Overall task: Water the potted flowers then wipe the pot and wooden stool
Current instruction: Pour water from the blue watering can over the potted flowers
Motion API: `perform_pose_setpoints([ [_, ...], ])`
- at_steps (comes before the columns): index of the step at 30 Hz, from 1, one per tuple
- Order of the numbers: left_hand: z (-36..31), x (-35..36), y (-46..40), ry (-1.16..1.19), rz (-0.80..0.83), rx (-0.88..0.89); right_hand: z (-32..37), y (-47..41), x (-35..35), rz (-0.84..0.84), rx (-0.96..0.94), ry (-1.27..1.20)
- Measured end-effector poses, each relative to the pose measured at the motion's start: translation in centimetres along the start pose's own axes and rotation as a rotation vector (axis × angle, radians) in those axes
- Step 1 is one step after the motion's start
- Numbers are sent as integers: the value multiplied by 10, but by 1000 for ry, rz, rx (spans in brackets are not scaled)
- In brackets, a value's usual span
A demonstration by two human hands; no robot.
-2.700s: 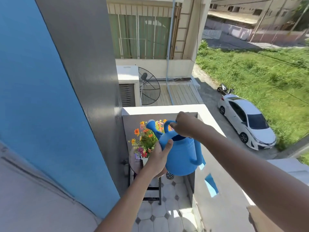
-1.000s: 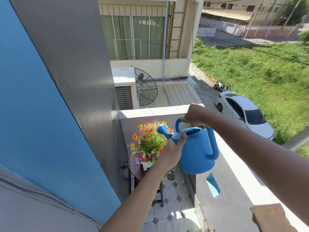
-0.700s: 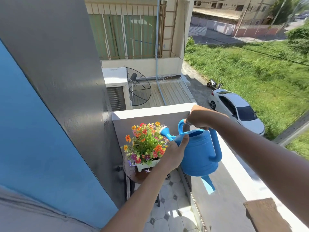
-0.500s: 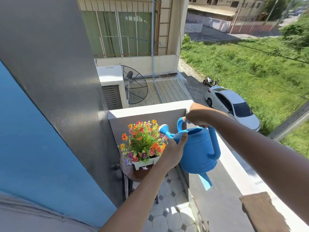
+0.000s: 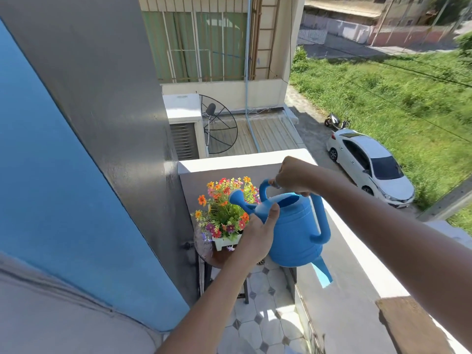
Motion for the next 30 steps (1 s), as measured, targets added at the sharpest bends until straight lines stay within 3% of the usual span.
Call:
perform_pose_setpoints([
  [11, 28, -40, 36, 26, -129, -63, 46, 12, 27, 29, -102, 19],
  [19, 29, -32, 57, -55, -91, -86, 44, 31, 30, 65, -137, -78],
  [24, 30, -9, 58, -35, -51, -99, 23, 37, 34, 83, -64, 71],
  [30, 25, 21, 53, -87, -3, -70, -14, 39, 28, 53, 48, 31],
])
Point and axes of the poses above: each hand's wrist, its own y-axis away from the middle knuckle, its own x-axis out of the palm, z = x × y, the point moved 10 cm from there along -y, towards the middle knuckle, and after that the axes turned 11 degrees about y, right-handed, at the moved point
